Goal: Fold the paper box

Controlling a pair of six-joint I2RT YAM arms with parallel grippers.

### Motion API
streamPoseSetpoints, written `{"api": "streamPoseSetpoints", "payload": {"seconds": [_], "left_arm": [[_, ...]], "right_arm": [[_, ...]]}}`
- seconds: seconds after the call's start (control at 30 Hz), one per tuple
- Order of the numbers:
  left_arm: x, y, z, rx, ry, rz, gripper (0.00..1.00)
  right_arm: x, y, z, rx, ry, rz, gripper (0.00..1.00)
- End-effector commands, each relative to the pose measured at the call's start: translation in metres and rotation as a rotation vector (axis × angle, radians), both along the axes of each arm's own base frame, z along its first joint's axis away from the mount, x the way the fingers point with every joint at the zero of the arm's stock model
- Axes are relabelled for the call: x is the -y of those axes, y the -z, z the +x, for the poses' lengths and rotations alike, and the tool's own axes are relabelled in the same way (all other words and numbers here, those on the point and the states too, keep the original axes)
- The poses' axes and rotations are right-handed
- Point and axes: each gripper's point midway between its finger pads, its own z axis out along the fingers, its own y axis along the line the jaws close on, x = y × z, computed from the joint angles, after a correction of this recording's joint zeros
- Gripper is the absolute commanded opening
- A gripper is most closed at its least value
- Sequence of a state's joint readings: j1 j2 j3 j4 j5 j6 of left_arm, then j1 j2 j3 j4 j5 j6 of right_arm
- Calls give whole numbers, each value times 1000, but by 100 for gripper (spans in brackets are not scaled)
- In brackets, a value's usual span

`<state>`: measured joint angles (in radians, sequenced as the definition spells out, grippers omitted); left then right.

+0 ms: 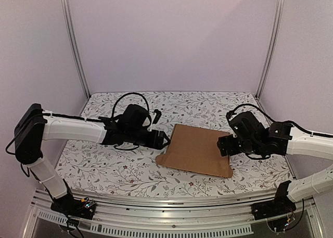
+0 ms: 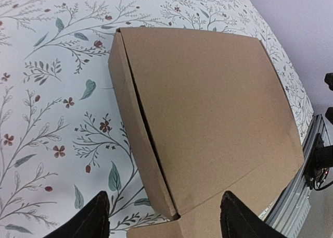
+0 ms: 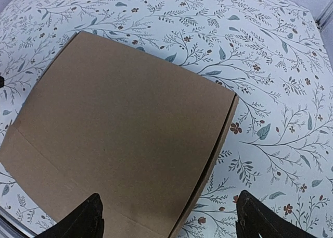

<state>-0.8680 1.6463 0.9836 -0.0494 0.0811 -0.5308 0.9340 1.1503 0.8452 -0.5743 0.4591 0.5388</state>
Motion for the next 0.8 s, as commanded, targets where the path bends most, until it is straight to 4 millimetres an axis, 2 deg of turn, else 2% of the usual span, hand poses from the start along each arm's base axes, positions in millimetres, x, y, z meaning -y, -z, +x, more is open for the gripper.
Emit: {"api": "streamPoseSetpoints", "payload": {"seconds": [0.0, 0.03, 0.13, 0.33, 0.53, 0.77], "left_arm": [[5, 8, 13, -59, 4, -49, 72], [5, 16, 15, -80, 5, -43, 72], [12, 22, 23, -99, 14, -82, 72], [22, 39, 22, -168, 39, -119, 67], [20, 54, 17, -208, 38, -108, 52], [14, 68, 9, -244, 26, -96, 33]], "right_arm": [[30, 34, -8, -90, 105, -27, 89], [33, 39, -8, -107, 120, -16, 90], [35, 51, -8, -145, 140, 28, 90], [35, 67, -5, -195, 175, 134, 88], [40, 94, -6, -262, 248, 197, 77], [37, 120, -11, -316, 277, 237, 65]]}}
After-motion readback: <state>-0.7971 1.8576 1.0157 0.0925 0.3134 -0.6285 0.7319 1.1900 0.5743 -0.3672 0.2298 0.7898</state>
